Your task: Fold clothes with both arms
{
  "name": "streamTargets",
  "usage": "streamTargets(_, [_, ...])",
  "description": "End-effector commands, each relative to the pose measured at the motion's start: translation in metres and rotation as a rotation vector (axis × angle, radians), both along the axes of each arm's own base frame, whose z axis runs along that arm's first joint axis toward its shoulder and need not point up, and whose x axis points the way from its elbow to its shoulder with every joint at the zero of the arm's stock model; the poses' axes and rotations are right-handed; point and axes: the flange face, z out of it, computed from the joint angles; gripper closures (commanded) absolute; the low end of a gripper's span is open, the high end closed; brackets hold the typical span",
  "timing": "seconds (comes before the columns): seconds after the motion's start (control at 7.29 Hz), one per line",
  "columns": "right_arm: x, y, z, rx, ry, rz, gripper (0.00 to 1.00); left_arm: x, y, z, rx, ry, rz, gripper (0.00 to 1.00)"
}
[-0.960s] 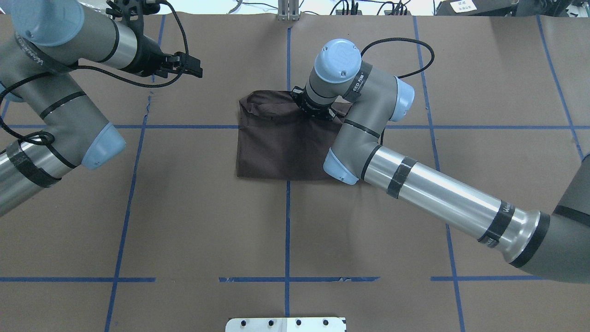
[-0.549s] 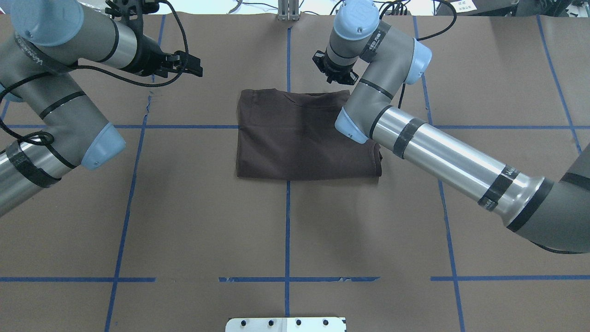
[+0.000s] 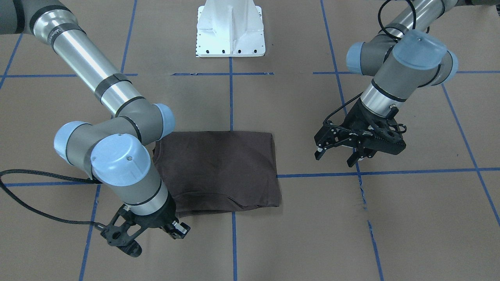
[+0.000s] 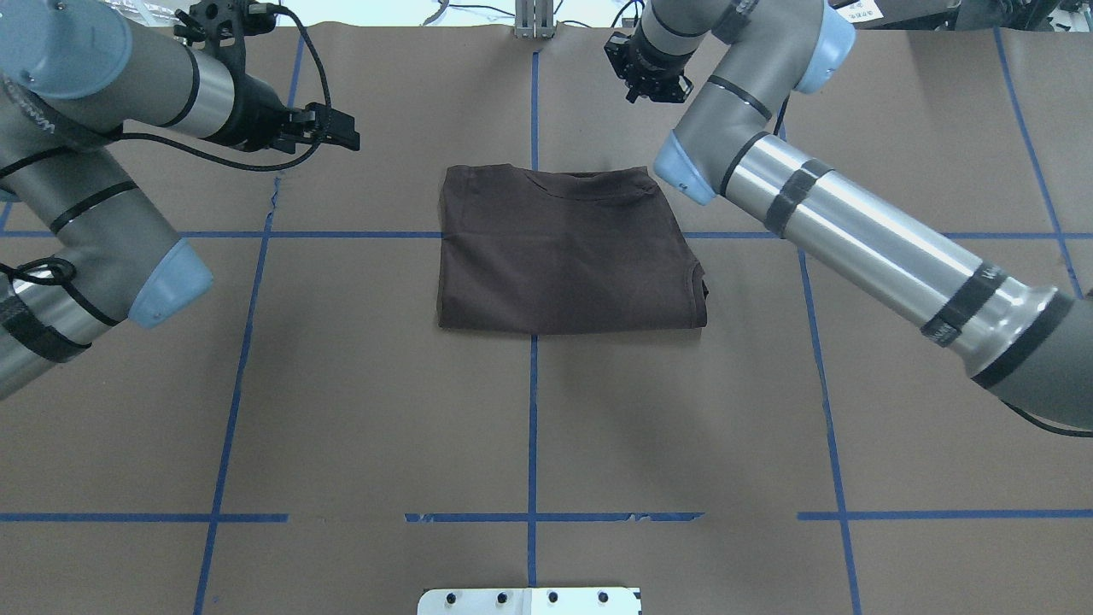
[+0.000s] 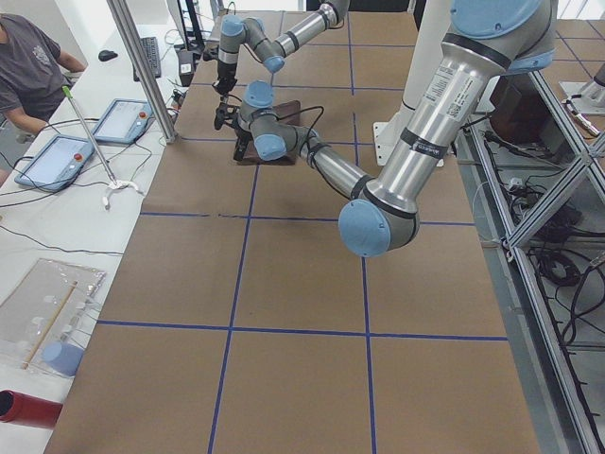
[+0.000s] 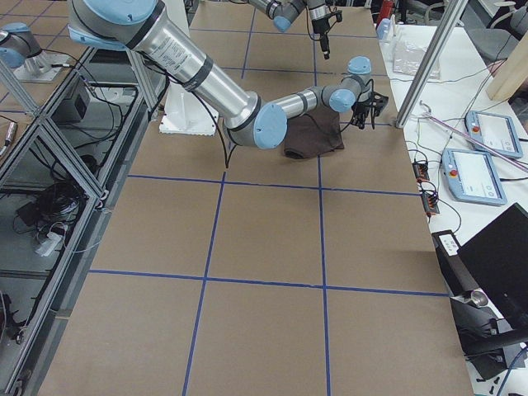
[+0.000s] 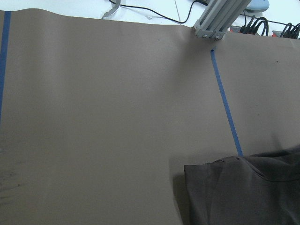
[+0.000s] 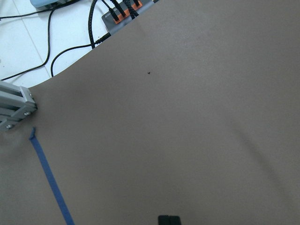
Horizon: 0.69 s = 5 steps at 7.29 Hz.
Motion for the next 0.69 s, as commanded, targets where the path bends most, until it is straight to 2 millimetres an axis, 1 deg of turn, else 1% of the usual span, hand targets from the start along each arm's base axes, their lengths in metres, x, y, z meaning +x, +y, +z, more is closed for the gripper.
streamTargets(0.0, [0.13,0.034,0.099,0.035,-0.035,-0.121,1.0,-0.051,0.025,0.052,0.054,-0.08,0.022,0.0])
streamTargets(0.14, [0.209,0.041,0.149,0.082,-0.02,-0.157,1.0,-0.096,0.024,0.093,0.088,-0.148,0.042,0.0])
streamTargets(0.27, [0.282,0.07,0.199,0.156,-0.006,-0.214,1.0,-0.15,0.035,0.131,0.112,-0.203,0.061,0.0])
streamTargets(0.41, [0.34,0.095,0.236,0.215,0.007,-0.251,1.0,-0.195,0.05,0.16,0.144,-0.254,0.077,0.0])
streamTargets(0.55, [0.381,0.126,0.27,0.224,0.022,-0.251,1.0,-0.239,0.053,0.187,0.138,-0.316,0.074,0.0])
